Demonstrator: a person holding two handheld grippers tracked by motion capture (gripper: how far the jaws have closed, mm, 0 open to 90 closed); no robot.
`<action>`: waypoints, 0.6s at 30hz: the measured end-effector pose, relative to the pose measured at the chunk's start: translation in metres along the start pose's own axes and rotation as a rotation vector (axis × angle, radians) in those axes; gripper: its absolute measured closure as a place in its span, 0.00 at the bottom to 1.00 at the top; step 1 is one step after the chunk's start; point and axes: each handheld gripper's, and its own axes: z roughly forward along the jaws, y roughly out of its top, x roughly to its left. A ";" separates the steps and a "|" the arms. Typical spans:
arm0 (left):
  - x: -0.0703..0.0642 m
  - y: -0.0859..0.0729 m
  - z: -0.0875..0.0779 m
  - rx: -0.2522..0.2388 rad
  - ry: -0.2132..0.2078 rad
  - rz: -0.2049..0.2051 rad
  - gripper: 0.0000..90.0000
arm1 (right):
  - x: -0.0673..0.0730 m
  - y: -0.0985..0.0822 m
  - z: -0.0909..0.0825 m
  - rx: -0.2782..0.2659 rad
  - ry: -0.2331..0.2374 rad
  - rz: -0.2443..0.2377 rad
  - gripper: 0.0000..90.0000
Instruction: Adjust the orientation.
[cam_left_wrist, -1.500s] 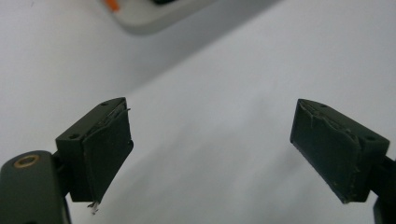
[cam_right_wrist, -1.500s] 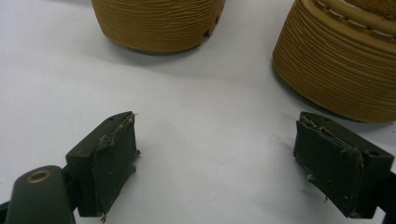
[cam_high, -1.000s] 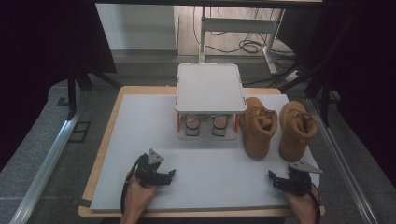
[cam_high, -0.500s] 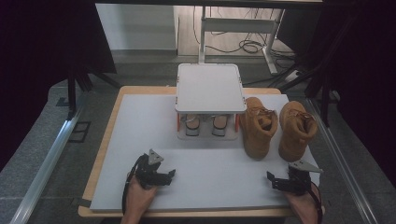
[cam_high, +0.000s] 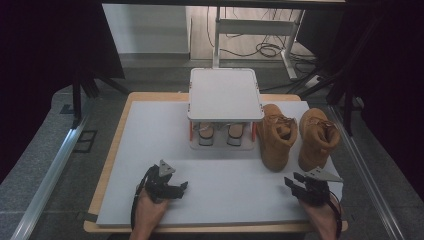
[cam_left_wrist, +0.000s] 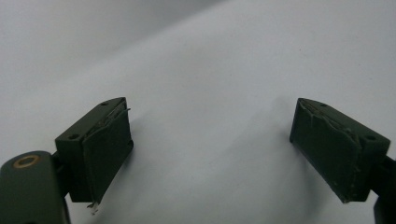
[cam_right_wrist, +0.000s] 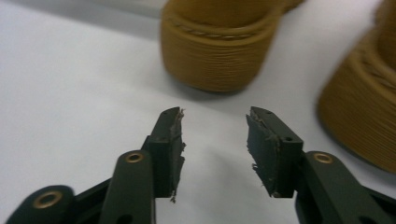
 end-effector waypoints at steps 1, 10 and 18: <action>0.000 0.000 0.000 0.000 0.000 0.000 0.14 | 0.003 0.001 0.003 -0.005 0.009 -0.010 0.67; 0.000 0.000 0.000 0.000 -0.001 0.000 0.14 | 0.021 0.015 0.031 0.000 0.060 -0.077 0.91; 0.000 0.000 0.000 0.000 -0.001 0.000 0.14 | 0.029 0.027 0.050 0.004 0.075 -0.086 0.96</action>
